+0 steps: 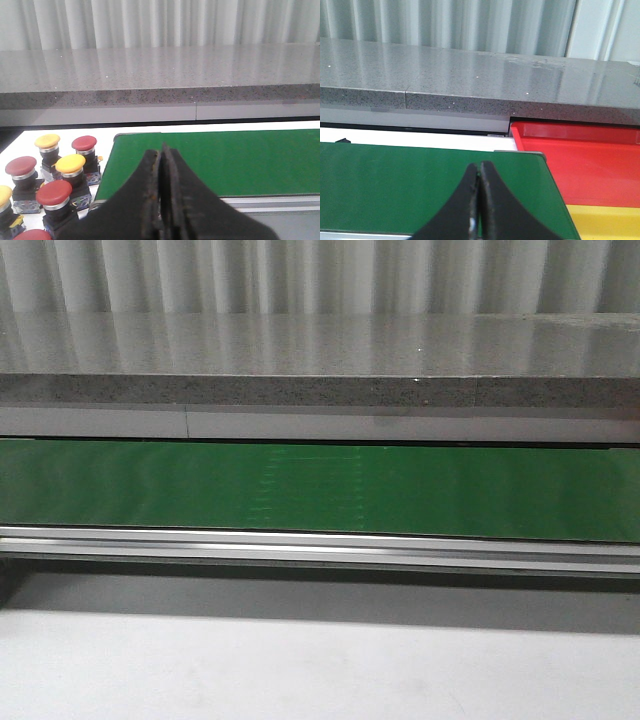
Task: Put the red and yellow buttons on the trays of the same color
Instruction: 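Move the left gripper down over the yellow buttons on the table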
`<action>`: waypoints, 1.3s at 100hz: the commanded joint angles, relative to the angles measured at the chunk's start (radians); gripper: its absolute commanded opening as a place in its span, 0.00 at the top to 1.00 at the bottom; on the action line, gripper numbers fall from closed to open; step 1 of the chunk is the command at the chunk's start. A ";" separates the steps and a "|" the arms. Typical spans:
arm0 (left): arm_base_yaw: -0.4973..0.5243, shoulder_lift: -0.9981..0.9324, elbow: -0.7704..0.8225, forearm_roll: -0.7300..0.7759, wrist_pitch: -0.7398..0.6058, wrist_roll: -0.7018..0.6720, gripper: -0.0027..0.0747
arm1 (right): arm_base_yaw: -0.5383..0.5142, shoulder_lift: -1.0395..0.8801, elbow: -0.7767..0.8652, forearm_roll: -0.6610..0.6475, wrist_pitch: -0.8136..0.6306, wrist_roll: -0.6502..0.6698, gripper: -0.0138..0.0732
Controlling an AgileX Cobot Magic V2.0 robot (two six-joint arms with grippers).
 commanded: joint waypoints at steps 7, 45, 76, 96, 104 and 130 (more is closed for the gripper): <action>-0.008 -0.037 0.043 -0.007 -0.075 -0.004 0.99 | -0.004 -0.016 -0.020 -0.013 -0.081 0.000 0.92; -0.008 -0.037 0.043 -0.007 -0.075 -0.004 0.99 | -0.004 -0.016 -0.020 -0.013 -0.081 0.000 0.92; -0.008 -0.037 0.027 -0.001 -0.092 -0.004 0.99 | -0.004 -0.016 -0.020 -0.013 -0.081 0.000 0.92; -0.008 -0.015 -0.130 0.040 0.073 -0.047 0.99 | -0.004 -0.016 -0.020 -0.013 -0.081 0.000 0.92; -0.008 0.030 -0.219 0.042 0.165 -0.068 0.99 | -0.004 -0.016 -0.020 -0.013 -0.081 0.000 0.92; -0.008 0.258 -0.458 0.029 0.405 -0.068 0.99 | -0.004 -0.016 -0.020 -0.013 -0.081 0.000 0.92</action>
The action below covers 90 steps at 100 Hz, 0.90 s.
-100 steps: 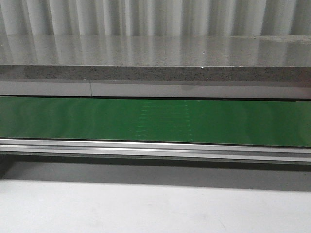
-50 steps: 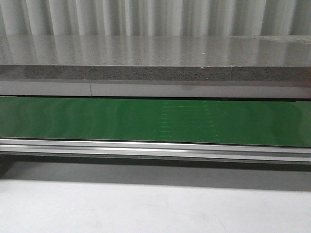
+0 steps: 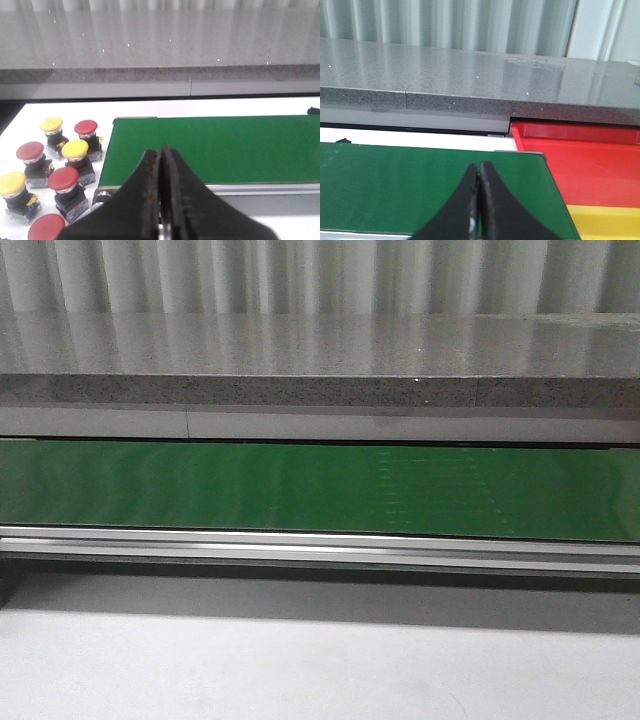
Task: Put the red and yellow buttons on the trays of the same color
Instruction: 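Move the left gripper down over the yellow buttons on the table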
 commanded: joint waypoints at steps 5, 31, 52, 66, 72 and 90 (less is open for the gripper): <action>-0.008 0.125 -0.108 -0.014 -0.017 -0.011 0.99 | -0.004 -0.016 -0.020 -0.013 -0.081 0.000 0.92; -0.006 0.387 -0.263 0.020 0.034 -0.112 0.89 | -0.004 -0.016 -0.020 -0.013 -0.081 0.000 0.92; -0.006 0.584 -0.375 0.026 0.034 -0.129 0.37 | -0.004 -0.016 -0.020 -0.013 -0.081 0.000 0.92; 0.007 0.697 -0.441 0.059 0.069 -0.199 0.32 | -0.004 -0.016 -0.020 -0.013 -0.081 0.000 0.92; 0.033 0.743 -0.472 0.059 0.093 -0.199 0.32 | -0.004 -0.016 -0.020 -0.013 -0.081 0.000 0.92; 0.160 0.852 -0.551 0.055 0.186 -0.199 0.32 | -0.004 -0.016 -0.020 -0.013 -0.081 0.000 0.92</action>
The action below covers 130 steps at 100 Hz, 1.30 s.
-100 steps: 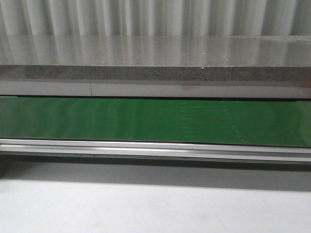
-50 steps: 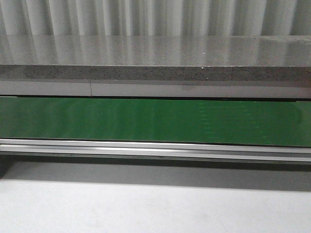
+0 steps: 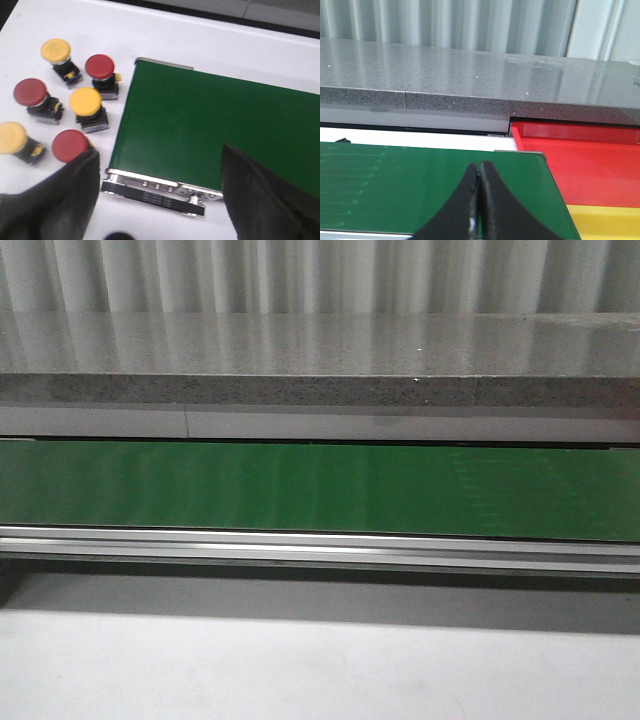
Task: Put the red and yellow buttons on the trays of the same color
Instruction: 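Move the left gripper down over the yellow buttons on the table, then grasp a yellow push-button by its base with the left gripper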
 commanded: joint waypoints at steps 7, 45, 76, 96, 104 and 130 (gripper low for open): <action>0.112 0.067 -0.091 -0.009 0.030 -0.015 0.32 | -0.004 -0.016 -0.020 -0.013 -0.081 0.000 0.92; 0.375 0.283 -0.213 -0.098 0.177 0.036 0.32 | -0.004 -0.016 -0.020 -0.013 -0.081 0.000 0.92; 0.476 0.531 -0.351 -0.104 0.269 0.059 0.32 | -0.004 -0.016 -0.020 -0.013 -0.081 0.000 0.92; 0.478 0.640 -0.431 -0.112 0.286 0.059 0.32 | -0.004 -0.016 -0.020 -0.013 -0.081 0.000 0.92; 0.478 0.676 -0.452 -0.114 0.300 0.055 0.32 | -0.004 -0.016 -0.020 -0.013 -0.081 0.000 0.92; 0.482 0.773 -0.500 -0.112 0.335 0.048 0.32 | -0.004 -0.016 -0.020 -0.013 -0.081 0.000 0.92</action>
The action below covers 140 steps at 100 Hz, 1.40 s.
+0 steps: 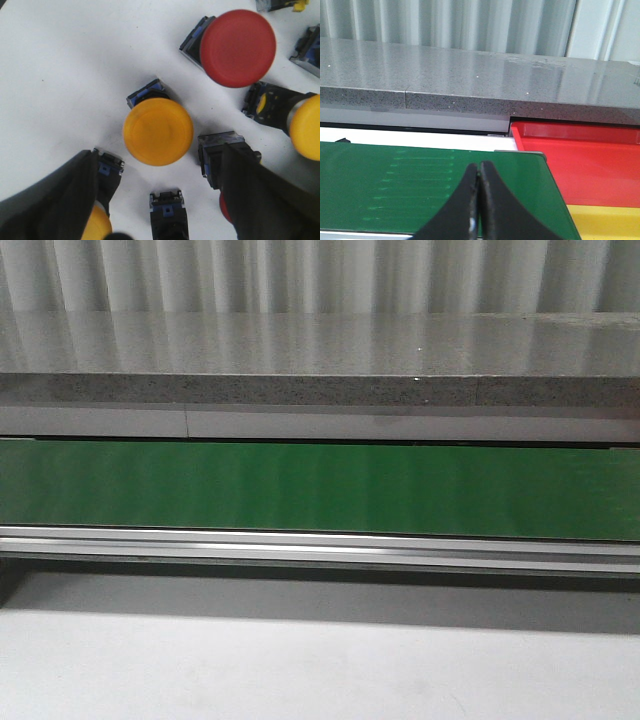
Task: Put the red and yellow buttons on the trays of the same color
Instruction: 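Grasp a yellow push-button by its base with the left gripper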
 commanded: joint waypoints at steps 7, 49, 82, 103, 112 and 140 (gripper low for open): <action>0.008 -0.002 -0.040 -0.013 -0.003 -0.009 0.32 | -0.004 -0.016 -0.020 -0.013 -0.081 0.000 0.92; 0.012 0.046 -0.040 -0.013 -0.070 -0.011 0.48 | -0.004 -0.016 -0.020 -0.013 -0.081 0.000 0.92; 0.012 0.030 -0.040 0.000 -0.082 -0.011 0.78 | -0.004 -0.016 -0.020 -0.013 -0.081 0.000 0.92; 0.012 -0.087 -0.040 0.020 -0.066 0.036 0.79 | -0.004 -0.016 -0.020 -0.013 -0.081 0.000 0.92; 0.010 -0.157 -0.040 0.030 -0.061 0.056 0.79 | -0.004 -0.016 -0.020 -0.013 -0.081 0.000 0.92; -0.073 -0.286 -0.040 0.016 -0.009 0.095 0.79 | -0.004 -0.016 -0.020 -0.013 -0.081 0.000 0.92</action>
